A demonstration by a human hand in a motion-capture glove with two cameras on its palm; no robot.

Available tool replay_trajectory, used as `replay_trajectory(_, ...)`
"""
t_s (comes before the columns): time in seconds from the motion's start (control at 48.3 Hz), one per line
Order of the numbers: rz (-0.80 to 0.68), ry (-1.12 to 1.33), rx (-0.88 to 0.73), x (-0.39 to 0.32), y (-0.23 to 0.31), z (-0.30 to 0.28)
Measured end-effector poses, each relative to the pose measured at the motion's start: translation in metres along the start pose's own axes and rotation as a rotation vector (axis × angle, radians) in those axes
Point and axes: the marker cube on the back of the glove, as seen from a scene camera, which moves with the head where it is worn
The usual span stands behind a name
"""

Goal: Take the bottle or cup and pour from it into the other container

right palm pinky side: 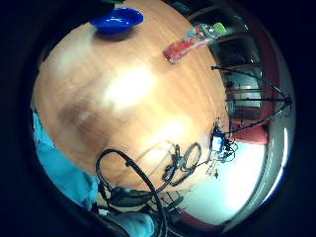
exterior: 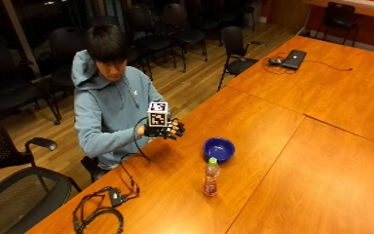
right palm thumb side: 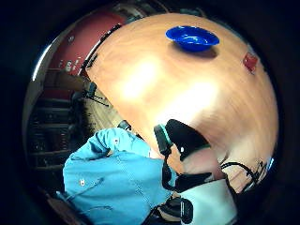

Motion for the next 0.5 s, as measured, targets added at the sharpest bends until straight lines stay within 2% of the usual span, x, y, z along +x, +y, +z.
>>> replay_trajectory(0.124,0.013,0.021,-0.005,-0.002,-0.001,0.005)
replay_trajectory(0.207,0.027,-0.019,-0.008,0.015,-0.007,-0.012)
replay_trajectory(0.497,0.027,0.003,-0.005,0.001,-0.009,-0.001)
